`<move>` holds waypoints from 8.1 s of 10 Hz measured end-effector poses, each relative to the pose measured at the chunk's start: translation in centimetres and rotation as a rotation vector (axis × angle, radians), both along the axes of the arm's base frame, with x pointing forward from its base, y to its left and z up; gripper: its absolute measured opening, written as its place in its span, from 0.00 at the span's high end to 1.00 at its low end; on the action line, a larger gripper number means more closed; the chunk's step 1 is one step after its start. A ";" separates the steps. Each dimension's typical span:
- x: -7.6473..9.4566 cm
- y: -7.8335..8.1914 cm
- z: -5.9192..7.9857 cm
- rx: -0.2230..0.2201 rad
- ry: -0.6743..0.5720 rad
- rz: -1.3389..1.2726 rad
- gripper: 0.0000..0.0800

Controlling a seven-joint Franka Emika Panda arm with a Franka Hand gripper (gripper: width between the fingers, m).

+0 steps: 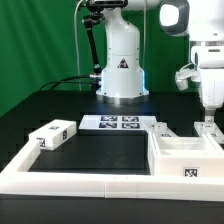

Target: Assemble cabinet

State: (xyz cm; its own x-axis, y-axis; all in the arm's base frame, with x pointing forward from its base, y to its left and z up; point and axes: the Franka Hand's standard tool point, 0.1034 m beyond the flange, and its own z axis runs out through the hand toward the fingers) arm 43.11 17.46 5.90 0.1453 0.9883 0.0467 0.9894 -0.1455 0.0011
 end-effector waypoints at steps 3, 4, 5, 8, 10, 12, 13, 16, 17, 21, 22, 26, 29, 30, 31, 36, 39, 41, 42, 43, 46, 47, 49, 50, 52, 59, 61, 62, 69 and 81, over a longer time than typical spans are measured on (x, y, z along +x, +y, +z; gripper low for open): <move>-2.1 0.9 -0.9 0.032 -0.022 0.005 0.00; -2.8 1.5 -1.2 0.040 -0.020 0.006 0.00; -3.2 2.0 -1.6 0.050 -0.022 0.009 0.00; -4.5 2.9 -3.4 0.086 -0.026 0.011 0.00; -4.9 2.8 -4.1 0.088 -0.015 0.006 0.00; -5.3 2.8 -4.6 0.088 -0.003 0.006 0.28; -5.4 2.8 -4.8 0.089 -0.001 0.005 0.28; -5.5 2.9 -5.0 0.092 -0.001 0.004 0.68; -5.4 2.8 -4.9 0.092 -0.001 0.002 0.91; -5.2 2.2 -4.7 0.084 0.003 0.004 0.91; -4.6 1.1 -4.0 0.065 0.007 0.009 0.91; -2.2 -3.3 -0.8 0.009 -0.001 0.030 0.91; -1.9 -3.7 -0.7 0.009 -0.001 0.015 0.91; -1.9 -3.7 -0.8 0.009 -0.001 0.015 0.91; -1.8 -3.8 -0.8 0.009 -0.001 0.015 0.91; -0.4 -4.5 -0.4 0.001 0.001 0.087 0.91; 1.0 -4.4 -0.5 0.007 -0.004 0.083 0.91; 1.5 -4.5 -0.2 0.005 -0.006 0.078 0.91; 1.4 -4.5 -0.4 0.005 -0.003 0.078 0.91; 1.4 -4.5 -0.4 0.005 -0.003 0.077 0.91; 2.5 -4.6 -0.4 0.008 -0.005 0.070 0.91; 2.8 -4.6 -0.3 0.008 -0.007 0.067 0.91; 2.8 -4.7 -0.3 0.006 -0.001 0.068 0.91; 2.7 -4.7 -0.3 0.006 -0.001 0.067 0.91; 2.9 -4.6 -0.3 0.006 -0.002 0.065 0.91; 4.0 -4.8 0.1 0.008 -0.012 0.041 0.91; 4.5 -4.6 0.3 0.008 -0.013 0.003 0.91; 4.4 -4.7 0.3 0.008 -0.011 0.003 0.91; 6.6 -5.1 -0.4 0.029 -0.030 -0.008 0.91; 12.7 -5.9 -0.2 0.045 -0.059 0.027 0.91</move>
Offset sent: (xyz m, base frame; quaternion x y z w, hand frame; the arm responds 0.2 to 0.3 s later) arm -0.0287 0.0235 -0.0109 -0.0080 0.0267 0.0106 0.9996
